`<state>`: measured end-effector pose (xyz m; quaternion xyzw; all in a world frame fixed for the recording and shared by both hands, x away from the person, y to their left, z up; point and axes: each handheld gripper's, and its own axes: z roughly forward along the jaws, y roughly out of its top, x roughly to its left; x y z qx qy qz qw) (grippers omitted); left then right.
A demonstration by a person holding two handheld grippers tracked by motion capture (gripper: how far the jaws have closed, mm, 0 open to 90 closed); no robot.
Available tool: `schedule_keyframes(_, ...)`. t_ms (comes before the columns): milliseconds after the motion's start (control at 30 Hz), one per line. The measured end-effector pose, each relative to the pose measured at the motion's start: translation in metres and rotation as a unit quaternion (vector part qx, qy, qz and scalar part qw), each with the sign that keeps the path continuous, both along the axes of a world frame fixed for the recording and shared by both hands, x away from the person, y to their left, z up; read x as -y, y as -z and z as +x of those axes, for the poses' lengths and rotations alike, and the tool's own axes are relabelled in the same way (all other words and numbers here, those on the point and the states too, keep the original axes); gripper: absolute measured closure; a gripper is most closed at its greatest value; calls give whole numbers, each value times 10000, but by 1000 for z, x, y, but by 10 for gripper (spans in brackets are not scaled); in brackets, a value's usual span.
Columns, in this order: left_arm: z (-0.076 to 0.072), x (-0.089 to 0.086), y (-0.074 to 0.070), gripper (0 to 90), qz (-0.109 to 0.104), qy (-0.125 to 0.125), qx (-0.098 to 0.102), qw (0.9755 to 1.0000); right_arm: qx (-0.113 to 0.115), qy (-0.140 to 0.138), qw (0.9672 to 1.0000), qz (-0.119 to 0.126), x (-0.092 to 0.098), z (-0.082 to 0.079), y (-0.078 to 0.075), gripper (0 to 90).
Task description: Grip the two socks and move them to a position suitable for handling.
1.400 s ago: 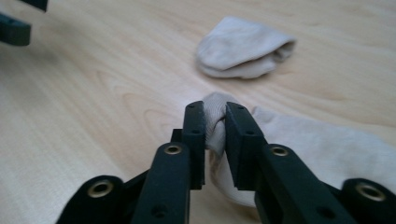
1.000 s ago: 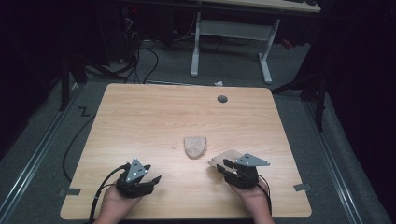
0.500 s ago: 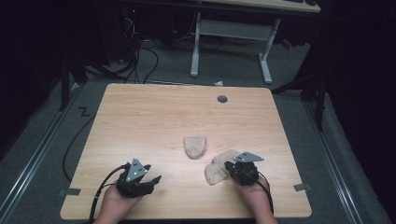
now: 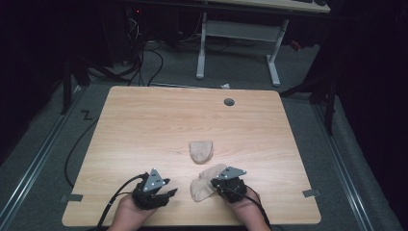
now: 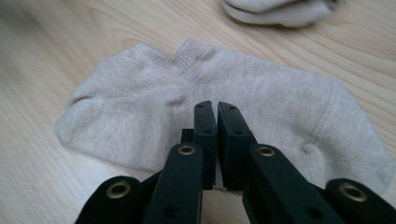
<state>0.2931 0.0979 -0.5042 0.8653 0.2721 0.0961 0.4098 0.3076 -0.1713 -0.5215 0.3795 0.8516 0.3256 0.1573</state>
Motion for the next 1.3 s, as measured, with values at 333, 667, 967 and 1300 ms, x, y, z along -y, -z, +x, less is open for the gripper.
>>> schedule_keyframes(333, -8, 54, 20, 651, 570, 459, 205, 9971, 315, 64, 9995, 74, -1, 2, -7, 812)
schedule_keyframes(667, -1, 38, 19, 708, 542, 307, 19, 9981, 171, 347, 9993, -5, 14, 16, 2, 819)
schedule_keyframes(967, 8, 9, 19, 674, 475, -34, -186, 9987, 16, -3, 9999, 139, 8, -6, 1, 818)
schedule_keyframes(1300, 9, -18, -2, 568, 128, -456, 279, 9985, 369, 67, 9982, 476, 11, -5, -11, 752)
